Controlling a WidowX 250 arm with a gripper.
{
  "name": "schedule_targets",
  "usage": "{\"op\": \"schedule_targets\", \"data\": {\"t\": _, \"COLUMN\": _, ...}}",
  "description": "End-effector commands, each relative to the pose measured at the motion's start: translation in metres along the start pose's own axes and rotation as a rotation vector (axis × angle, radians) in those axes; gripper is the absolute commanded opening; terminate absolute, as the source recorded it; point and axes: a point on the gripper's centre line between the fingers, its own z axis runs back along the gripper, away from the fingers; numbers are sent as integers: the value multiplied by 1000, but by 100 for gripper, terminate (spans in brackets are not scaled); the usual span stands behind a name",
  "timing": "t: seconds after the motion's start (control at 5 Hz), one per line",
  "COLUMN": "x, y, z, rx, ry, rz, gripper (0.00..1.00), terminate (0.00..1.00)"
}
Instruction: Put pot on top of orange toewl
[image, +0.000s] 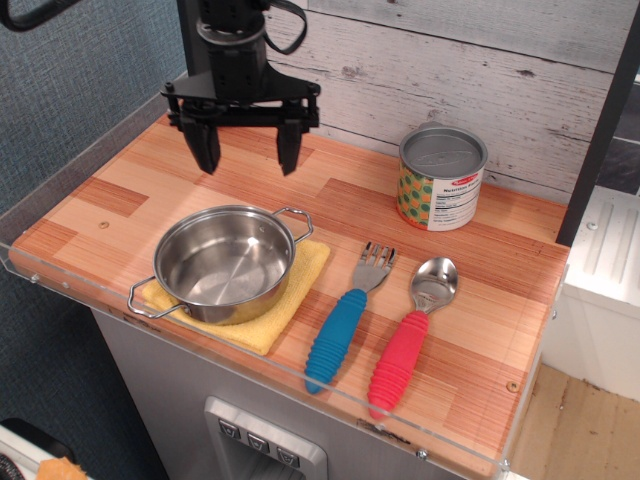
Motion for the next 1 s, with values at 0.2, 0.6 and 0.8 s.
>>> {"op": "schedule_targets", "data": {"t": 0.2, "x": 10, "y": 55, "z": 20, "rx": 44, "ry": -25, "rz": -176, "gripper": 100, "terminate": 0}}
{"op": "schedule_targets", "data": {"t": 0.6, "x": 7, "y": 94, "z": 7, "rx": 91, "ry": -24, "rz": -190, "gripper": 100, "terminate": 0}}
{"op": "schedule_targets", "data": {"t": 0.8, "x": 8, "y": 109, "z": 5, "rx": 116, "ry": -73, "rz": -157, "gripper": 100, "terminate": 100}}
